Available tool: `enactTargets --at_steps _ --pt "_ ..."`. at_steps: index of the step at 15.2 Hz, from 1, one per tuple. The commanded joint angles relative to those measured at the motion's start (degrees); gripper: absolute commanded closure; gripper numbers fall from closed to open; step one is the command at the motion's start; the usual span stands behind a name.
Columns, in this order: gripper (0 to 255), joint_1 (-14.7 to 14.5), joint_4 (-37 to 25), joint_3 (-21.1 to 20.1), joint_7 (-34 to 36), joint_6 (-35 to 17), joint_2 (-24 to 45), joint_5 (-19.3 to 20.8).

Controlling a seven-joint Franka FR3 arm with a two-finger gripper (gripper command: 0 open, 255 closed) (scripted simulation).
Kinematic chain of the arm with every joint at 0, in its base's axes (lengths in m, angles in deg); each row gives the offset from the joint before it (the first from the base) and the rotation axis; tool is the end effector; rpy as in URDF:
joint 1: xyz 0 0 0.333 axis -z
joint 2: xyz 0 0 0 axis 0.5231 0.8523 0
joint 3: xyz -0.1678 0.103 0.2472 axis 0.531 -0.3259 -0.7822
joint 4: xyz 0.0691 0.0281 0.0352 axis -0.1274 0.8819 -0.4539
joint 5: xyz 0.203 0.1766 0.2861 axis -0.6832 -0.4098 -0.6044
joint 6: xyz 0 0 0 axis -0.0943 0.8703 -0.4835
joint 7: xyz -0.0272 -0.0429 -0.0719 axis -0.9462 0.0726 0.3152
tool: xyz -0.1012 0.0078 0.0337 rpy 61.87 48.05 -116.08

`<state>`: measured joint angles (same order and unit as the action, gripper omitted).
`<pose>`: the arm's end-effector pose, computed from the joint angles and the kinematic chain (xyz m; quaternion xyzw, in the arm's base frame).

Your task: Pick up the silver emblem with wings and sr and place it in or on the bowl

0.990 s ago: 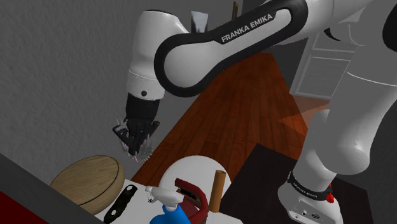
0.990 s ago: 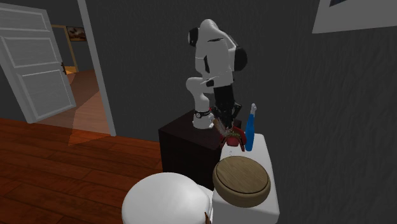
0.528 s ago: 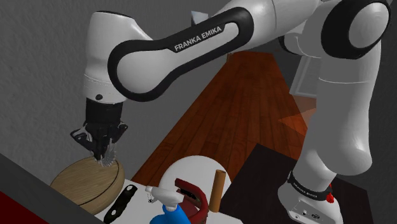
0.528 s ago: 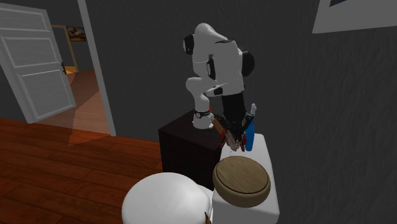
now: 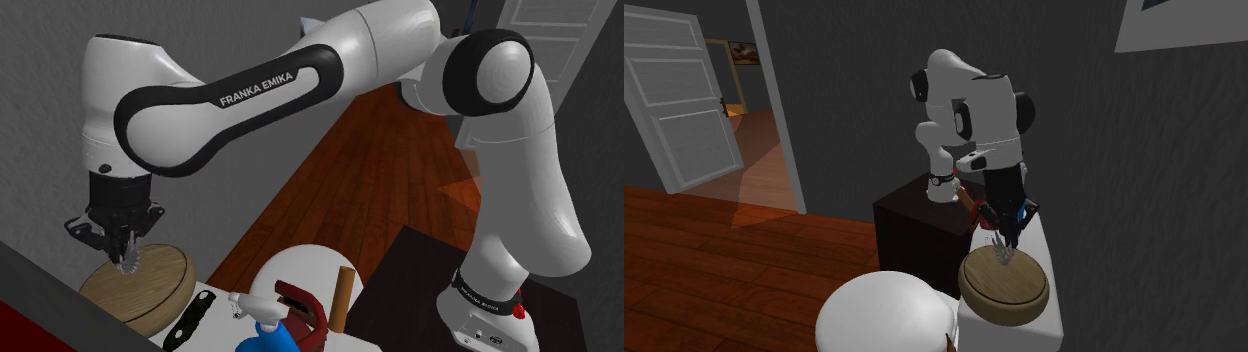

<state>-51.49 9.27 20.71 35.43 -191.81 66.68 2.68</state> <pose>0.5376 0.4704 0.4416 -0.9878 -0.0083 -0.0607 0.1432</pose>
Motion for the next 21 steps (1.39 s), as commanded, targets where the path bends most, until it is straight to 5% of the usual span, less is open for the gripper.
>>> enactTargets --at_steps 1,15,16,21 --pt "255 -0.1 0.7 0.1 0.0 -1.2 0.5 0.2" --pt "255 -0.2 3.5 0.6 0.1 -5.4 2.0 0.8" --pt "0 -0.2 3.5 0.6 0.1 -5.4 2.0 0.8" --pt "0 -0.2 3.5 0.6 0.1 -5.4 2.0 0.8"
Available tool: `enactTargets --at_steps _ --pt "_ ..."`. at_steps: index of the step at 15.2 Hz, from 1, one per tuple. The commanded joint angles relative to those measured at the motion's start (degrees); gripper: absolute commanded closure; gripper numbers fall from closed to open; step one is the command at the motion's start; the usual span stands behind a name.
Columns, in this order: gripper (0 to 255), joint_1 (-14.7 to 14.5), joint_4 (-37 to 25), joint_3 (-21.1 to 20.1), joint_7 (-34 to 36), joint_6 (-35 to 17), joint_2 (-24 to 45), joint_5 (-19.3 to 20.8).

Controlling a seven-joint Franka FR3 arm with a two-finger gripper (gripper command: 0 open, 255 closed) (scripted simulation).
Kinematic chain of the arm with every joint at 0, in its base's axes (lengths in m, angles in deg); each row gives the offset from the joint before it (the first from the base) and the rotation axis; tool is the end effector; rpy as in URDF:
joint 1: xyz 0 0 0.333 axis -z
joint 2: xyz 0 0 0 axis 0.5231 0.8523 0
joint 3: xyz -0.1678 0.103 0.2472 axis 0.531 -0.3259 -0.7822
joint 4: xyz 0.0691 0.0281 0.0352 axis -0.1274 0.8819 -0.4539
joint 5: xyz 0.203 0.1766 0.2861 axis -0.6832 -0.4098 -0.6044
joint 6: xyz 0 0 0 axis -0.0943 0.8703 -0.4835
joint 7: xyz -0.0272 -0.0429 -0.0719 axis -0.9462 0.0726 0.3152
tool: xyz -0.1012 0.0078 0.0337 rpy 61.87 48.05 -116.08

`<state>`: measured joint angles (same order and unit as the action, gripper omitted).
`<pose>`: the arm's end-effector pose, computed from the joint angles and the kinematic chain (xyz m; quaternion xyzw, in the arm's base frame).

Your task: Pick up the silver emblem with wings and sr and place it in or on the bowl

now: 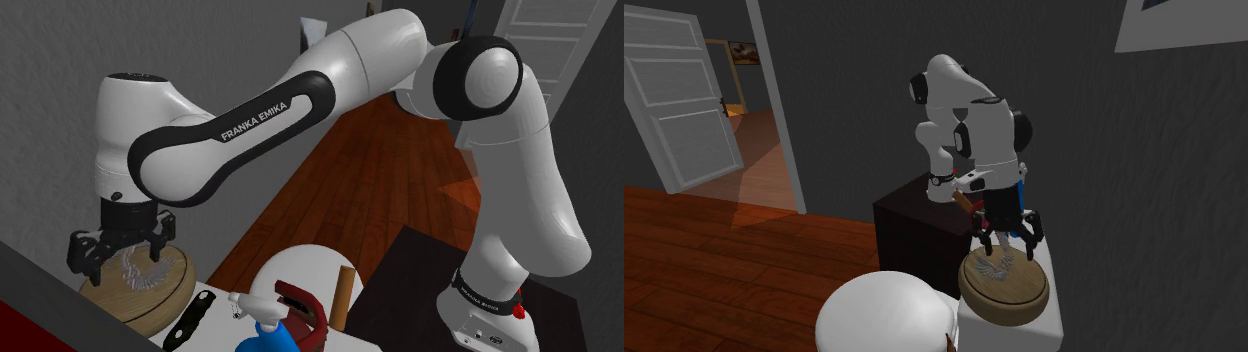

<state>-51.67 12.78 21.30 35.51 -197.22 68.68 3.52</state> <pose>0.5380 0.4709 0.3979 -0.9878 -0.0083 -0.0610 0.1434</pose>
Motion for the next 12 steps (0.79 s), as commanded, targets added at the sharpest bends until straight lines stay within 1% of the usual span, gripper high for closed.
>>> enactTargets --at_steps 1,4,12 --pt "0 0.5 0.2 -0.3 -0.3 1.1 -1.3 -0.6" --pt "0 1.9 0.1 -1.1 -1.2 4.5 -4.8 -2.1" --pt "0 1.9 0.1 -1.1 -1.2 4.5 -4.8 -2.1"
